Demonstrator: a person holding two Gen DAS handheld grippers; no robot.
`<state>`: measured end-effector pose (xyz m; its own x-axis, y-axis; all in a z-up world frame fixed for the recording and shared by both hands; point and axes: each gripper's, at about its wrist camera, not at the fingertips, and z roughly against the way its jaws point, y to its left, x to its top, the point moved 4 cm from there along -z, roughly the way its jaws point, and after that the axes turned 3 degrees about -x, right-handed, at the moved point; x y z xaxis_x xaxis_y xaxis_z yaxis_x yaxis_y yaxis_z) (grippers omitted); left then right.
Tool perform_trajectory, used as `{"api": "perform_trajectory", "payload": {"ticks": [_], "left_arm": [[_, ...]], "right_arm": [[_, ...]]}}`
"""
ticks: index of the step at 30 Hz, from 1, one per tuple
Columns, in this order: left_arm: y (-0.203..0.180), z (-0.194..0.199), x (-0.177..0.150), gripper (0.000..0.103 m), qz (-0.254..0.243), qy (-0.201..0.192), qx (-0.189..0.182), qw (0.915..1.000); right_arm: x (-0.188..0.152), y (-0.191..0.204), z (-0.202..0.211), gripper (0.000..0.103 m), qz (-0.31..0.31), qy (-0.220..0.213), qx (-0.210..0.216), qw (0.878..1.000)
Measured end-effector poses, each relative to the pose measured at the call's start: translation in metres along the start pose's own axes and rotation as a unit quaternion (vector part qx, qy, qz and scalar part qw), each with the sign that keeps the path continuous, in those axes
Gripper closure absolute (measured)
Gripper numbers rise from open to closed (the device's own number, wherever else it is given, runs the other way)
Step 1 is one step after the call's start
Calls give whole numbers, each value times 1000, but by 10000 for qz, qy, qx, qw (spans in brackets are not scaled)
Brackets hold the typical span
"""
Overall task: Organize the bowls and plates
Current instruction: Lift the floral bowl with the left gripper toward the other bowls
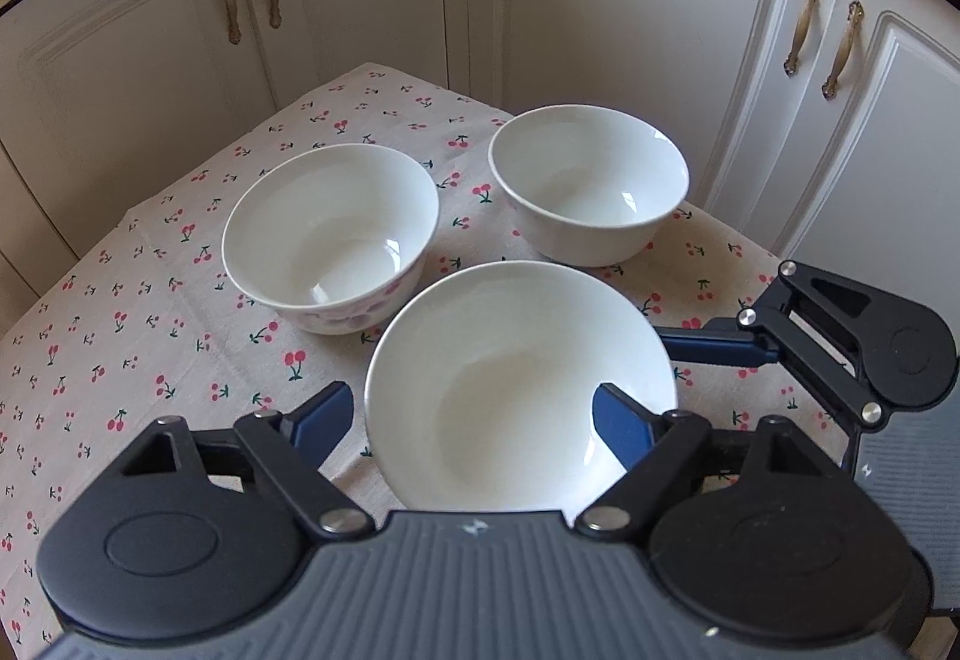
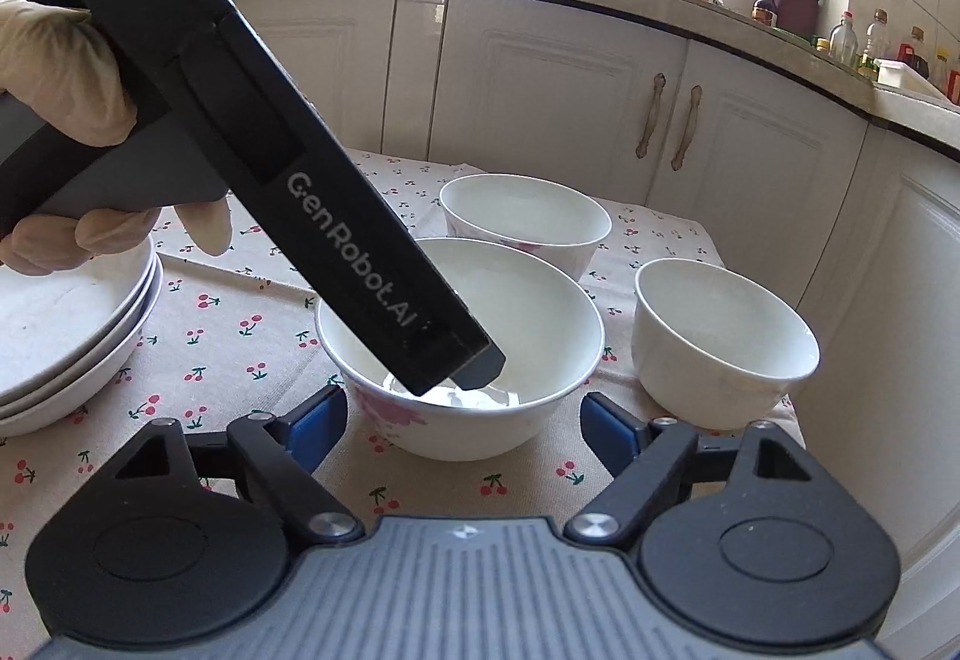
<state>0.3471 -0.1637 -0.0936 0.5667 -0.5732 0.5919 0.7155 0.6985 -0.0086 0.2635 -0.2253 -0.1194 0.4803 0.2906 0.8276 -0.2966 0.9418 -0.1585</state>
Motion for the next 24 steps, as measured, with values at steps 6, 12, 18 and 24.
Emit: {"api": "perform_trajectory", "payload": {"ticks": [6,12,18,24], "left_arm": [[-1,-4,2,23,-72,19,-49,10000],[1,-9,3,23,-84,79,-110,9999],[2,-14,5,23,-128,149,-166,9997],[4,-13,5,23,-58,172,-227,9996]], "right_arm": [[3,0,0,18,14,-49,-23,10000],[4,-1,0,18,-37,-65,47,10000],[3,-2,0,18,-47,-68,63,9999],[4,-1,0,18,-24,-51,74,10000]]}}
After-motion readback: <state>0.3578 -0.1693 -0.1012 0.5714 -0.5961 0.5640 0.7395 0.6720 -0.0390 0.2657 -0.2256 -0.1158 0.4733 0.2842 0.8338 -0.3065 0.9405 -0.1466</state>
